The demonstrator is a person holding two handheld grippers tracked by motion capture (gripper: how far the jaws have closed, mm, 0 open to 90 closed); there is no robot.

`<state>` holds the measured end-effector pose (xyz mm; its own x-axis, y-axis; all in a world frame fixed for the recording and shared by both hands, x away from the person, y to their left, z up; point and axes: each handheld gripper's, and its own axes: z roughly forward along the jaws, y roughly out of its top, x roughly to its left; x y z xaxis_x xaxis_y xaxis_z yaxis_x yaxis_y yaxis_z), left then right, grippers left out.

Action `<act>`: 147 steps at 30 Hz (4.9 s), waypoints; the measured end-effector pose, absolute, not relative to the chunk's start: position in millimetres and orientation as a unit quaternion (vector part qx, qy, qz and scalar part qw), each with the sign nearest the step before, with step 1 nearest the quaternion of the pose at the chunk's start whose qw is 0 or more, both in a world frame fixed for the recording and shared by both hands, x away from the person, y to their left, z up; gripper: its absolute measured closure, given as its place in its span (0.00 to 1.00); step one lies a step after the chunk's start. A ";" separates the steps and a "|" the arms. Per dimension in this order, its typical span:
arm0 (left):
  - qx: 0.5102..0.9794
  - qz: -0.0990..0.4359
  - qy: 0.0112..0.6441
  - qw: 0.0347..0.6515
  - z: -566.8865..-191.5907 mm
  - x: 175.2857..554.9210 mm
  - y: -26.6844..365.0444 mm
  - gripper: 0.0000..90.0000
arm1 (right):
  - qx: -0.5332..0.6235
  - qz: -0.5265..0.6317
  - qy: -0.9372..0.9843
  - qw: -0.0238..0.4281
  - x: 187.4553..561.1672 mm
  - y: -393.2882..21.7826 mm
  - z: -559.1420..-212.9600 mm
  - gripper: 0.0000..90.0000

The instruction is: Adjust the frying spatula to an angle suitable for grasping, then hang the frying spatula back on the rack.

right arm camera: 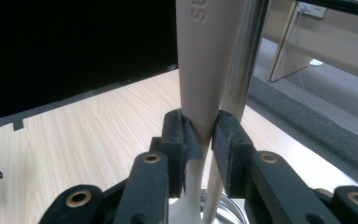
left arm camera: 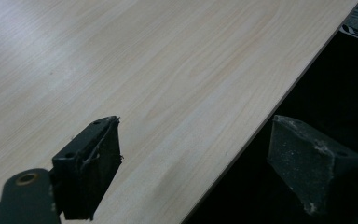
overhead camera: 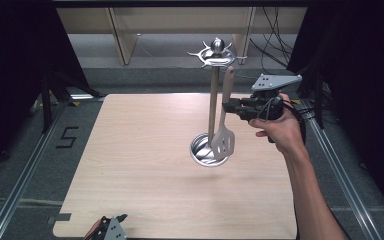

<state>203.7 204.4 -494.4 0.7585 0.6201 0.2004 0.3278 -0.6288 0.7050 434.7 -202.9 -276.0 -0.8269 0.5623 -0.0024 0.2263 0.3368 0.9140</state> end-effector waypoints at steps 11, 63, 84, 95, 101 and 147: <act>0.876 0.220 0.269 0.334 -494.2 203.9 204.6 0.18 | 0.253 0.534 0.788 0.172 428.4 -207.4 -279.6 0.77; 0.873 0.227 0.265 0.341 -495.1 204.5 204.1 0.18 | 0.334 0.483 0.786 0.195 374.0 -242.7 -362.0 0.35; 0.863 0.225 0.288 0.349 -496.2 205.6 201.2 0.18 | 0.343 0.457 0.802 0.173 365.3 -238.6 -388.9 0.21; 0.867 0.223 0.278 0.349 -495.3 205.0 201.3 0.18 | 0.342 0.450 0.809 0.162 359.9 -239.5 -401.8 0.21; 0.865 0.227 0.283 0.347 -496.2 206.1 202.0 0.18 | 0.349 0.453 0.805 0.158 355.7 -243.9 -405.6 0.22; 0.868 0.227 0.273 0.347 -497.1 202.1 201.5 0.18 | 0.379 0.446 0.796 0.152 336.0 -257.4 -439.3 0.24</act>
